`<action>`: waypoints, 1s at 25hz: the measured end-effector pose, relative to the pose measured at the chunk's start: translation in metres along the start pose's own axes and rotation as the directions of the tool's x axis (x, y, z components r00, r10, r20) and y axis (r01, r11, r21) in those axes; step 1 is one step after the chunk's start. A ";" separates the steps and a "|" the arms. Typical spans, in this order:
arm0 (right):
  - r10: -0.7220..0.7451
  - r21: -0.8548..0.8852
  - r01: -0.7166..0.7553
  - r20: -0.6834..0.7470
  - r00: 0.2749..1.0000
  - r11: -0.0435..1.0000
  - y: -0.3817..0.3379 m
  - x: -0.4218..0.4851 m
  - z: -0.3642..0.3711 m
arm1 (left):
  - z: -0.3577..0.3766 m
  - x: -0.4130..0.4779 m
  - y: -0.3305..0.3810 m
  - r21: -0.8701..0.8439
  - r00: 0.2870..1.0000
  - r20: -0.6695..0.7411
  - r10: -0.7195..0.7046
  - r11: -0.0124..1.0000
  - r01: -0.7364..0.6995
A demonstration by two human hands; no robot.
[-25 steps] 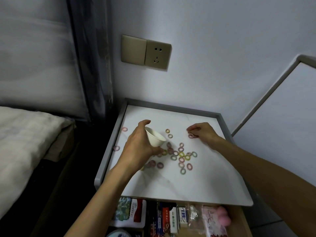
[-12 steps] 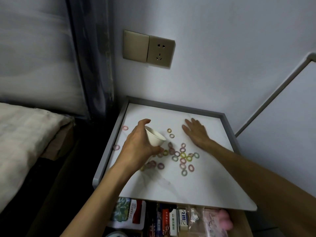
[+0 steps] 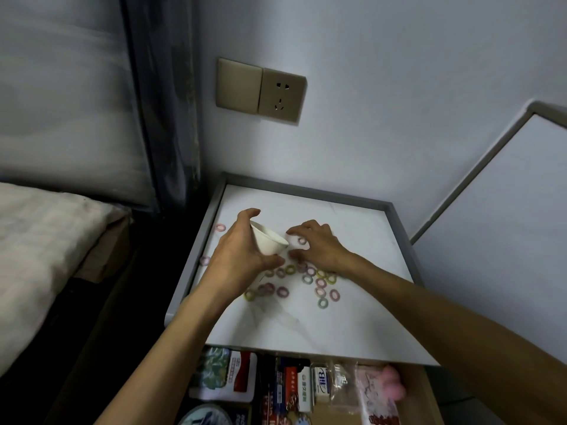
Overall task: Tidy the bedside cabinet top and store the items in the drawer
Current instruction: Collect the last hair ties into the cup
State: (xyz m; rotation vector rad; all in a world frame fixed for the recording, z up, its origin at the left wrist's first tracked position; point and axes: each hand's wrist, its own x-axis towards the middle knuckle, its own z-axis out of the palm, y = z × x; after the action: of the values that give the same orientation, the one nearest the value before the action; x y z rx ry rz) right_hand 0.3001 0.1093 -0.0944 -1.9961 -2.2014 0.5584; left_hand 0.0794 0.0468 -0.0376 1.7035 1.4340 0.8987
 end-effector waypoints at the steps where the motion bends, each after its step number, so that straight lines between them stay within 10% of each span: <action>1: -0.014 0.026 0.014 0.014 1.000 1.000 -0.001 -0.001 0.000 | -0.001 0.000 0.000 -0.008 1.000 0.002 -0.002 1.000 0.002; 13: 0.047 0.021 -0.048 0.055 0.997 0.999 -0.020 -0.011 -0.017 | -0.005 0.002 -0.008 0.028 0.999 0.034 -0.020 0.999 0.019; 16: 0.071 0.371 -0.058 -0.019 0.997 0.927 -0.036 -0.021 -0.047 | -0.001 0.001 -0.010 0.056 0.999 0.042 -0.009 0.998 0.006; 19: -0.080 0.685 0.057 0.003 0.997 0.726 -0.068 -0.035 -0.074 | 0.003 0.000 -0.010 0.041 0.998 0.068 0.009 0.999 -0.012; 25: -0.336 0.573 0.209 0.123 0.934 0.793 -0.106 -0.054 -0.074 | 0.002 -0.003 -0.007 -0.062 0.997 0.045 0.058 0.997 -0.056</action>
State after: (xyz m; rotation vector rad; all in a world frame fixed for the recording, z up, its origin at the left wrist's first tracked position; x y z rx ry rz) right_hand 0.2321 0.0635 0.0196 -1.3400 -2.0561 1.2530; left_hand 0.0769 0.0445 -0.0449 1.7167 1.3207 0.9181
